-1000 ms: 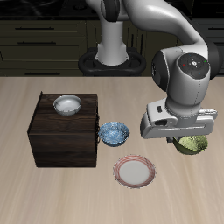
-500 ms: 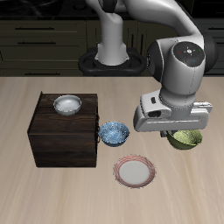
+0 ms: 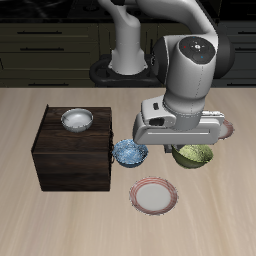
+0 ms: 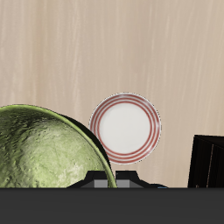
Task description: Place the green bowl on the plate next to the green bowl
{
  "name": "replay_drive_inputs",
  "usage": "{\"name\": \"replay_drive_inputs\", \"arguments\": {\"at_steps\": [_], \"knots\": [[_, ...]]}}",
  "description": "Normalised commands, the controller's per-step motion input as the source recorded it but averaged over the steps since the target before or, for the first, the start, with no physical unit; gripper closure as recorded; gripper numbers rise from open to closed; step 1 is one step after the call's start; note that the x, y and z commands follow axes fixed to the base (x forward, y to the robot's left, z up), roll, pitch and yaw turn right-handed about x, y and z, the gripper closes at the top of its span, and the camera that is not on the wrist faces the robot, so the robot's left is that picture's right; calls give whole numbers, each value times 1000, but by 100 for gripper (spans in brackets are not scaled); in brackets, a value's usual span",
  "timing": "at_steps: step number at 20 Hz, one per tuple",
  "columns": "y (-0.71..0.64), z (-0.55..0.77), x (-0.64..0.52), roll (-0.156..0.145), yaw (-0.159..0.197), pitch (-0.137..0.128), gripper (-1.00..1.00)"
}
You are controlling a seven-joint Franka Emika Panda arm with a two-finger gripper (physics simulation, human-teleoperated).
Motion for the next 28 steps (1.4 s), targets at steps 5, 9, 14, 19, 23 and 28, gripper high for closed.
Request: {"name": "replay_drive_inputs", "arguments": {"at_steps": [5, 9, 14, 19, 23, 28], "knots": [[-472, 30, 165, -42, -31, 5, 100], [-294, 35, 120, -29, 20, -23, 100], [-238, -22, 62, -27, -14, 4, 100], [-89, -151, 56, -22, -1, 13, 100], [18, -284, 66, -7, -15, 40, 100], [113, -391, 26, 10, -3, 45, 100]]}}
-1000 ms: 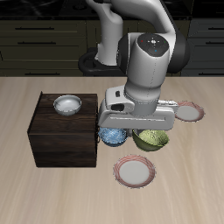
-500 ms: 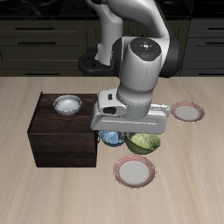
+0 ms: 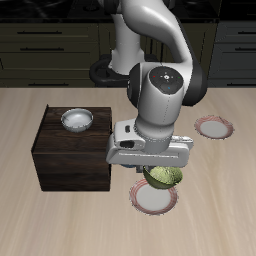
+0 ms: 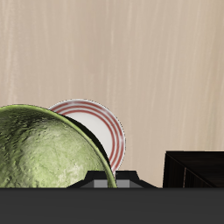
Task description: Place the green bowl on the plate next to the green bowl
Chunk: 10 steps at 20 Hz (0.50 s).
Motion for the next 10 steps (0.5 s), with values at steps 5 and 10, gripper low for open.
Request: {"name": "replay_drive_inputs", "arguments": {"at_steps": [5, 10], "knots": [[68, -389, 4, 3, 6, 45, 100], [-104, -208, 24, -74, 13, 47, 100]]}}
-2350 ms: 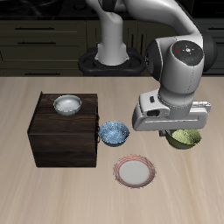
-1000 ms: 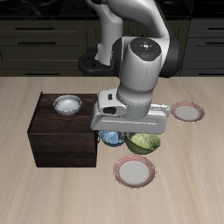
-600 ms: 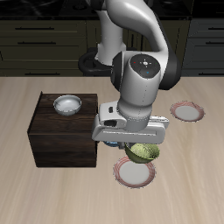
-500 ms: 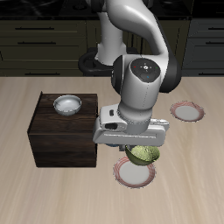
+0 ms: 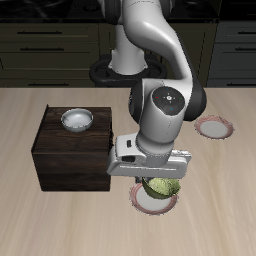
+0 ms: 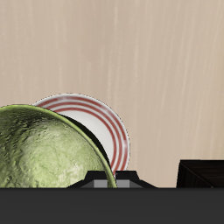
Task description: Place the green bowl on the plate next to the green bowl
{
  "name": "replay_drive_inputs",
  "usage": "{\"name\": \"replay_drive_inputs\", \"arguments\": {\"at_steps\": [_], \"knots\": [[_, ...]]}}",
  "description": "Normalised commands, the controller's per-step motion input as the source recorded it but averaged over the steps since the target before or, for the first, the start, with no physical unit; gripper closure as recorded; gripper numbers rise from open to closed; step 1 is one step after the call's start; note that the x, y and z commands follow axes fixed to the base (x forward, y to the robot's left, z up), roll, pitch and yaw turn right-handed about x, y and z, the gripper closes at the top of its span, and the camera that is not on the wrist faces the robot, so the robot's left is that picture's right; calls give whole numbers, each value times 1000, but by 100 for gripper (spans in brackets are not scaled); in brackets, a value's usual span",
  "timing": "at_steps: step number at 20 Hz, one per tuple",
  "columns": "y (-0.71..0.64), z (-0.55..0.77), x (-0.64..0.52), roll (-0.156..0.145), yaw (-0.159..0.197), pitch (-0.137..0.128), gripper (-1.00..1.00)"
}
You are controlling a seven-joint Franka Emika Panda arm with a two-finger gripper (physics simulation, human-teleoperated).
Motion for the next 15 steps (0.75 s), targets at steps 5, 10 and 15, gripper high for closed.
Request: {"name": "replay_drive_inputs", "arguments": {"at_steps": [5, 10, 15], "knots": [[-13, -99, -18, 14, 13, 28, -100], [-61, 33, -81, -7, 1, 3, -100], [-22, 318, -159, 1, 1, -42, -100]]}}
